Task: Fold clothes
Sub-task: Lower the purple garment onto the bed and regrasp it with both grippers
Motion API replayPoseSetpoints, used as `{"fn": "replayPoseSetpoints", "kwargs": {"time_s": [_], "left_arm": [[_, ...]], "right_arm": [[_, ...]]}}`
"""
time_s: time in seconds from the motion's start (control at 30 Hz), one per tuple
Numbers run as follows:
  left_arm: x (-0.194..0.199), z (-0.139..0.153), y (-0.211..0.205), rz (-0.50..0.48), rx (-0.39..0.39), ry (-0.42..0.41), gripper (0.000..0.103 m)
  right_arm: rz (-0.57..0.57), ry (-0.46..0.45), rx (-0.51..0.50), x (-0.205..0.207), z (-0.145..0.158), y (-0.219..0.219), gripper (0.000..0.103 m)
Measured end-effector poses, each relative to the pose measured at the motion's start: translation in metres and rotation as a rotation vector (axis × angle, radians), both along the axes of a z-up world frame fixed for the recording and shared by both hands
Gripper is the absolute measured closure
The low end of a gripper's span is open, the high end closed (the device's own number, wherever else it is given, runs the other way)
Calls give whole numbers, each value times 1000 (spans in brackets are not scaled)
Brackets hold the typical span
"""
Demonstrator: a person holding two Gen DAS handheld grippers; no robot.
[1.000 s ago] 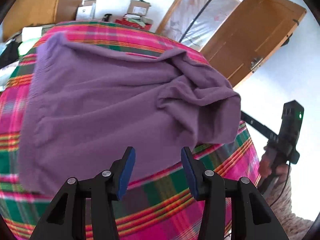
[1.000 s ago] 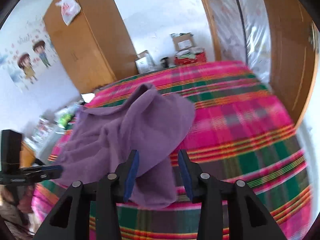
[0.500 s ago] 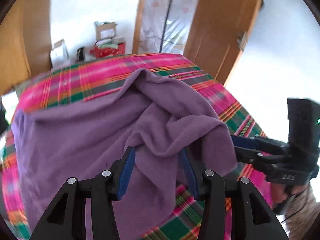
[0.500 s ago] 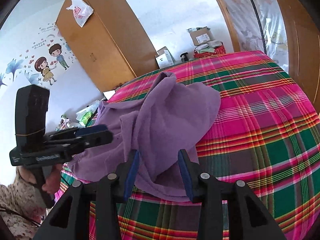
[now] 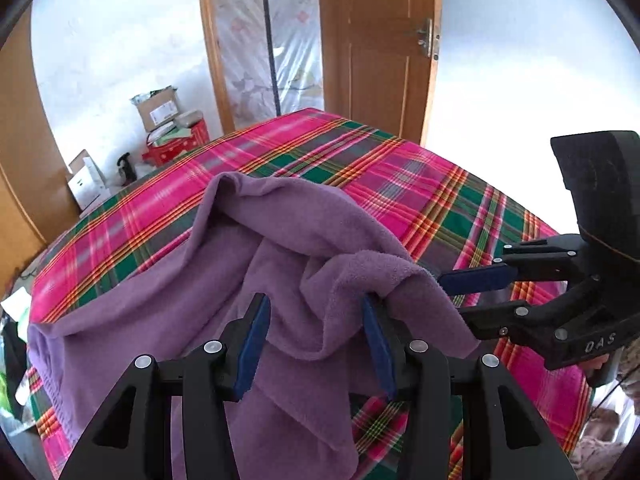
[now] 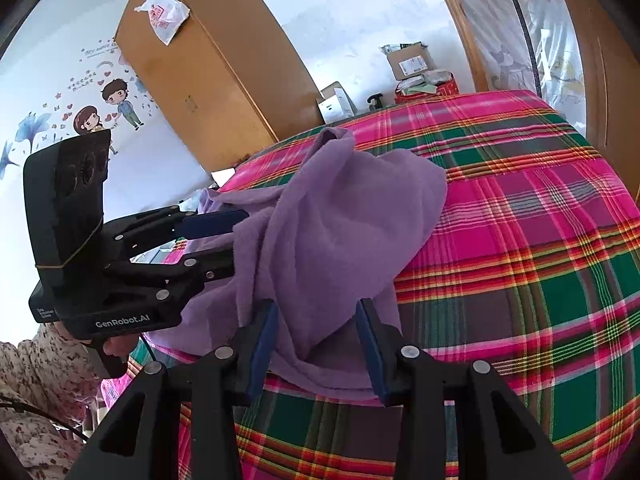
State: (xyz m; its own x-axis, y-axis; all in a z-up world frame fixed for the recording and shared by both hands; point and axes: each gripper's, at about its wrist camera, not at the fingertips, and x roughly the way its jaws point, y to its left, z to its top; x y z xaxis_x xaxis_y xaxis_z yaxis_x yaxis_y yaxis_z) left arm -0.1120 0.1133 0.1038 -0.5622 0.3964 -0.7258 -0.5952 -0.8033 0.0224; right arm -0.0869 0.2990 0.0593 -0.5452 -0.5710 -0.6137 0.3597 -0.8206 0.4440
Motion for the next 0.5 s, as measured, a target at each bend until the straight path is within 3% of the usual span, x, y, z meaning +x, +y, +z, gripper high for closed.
{"fn": "replayPoseSetpoints", "kwargs": {"time_s": [0.23,0.5], "left_arm": [[-14,-15,4,-32,20,-80,53],[-29,-22,18,-61,-32,-57,54]], "right_arm": [[-7,-20,-18,-1,-5,2,62],[-18,-45,-23,-1,-12,2,62]]}}
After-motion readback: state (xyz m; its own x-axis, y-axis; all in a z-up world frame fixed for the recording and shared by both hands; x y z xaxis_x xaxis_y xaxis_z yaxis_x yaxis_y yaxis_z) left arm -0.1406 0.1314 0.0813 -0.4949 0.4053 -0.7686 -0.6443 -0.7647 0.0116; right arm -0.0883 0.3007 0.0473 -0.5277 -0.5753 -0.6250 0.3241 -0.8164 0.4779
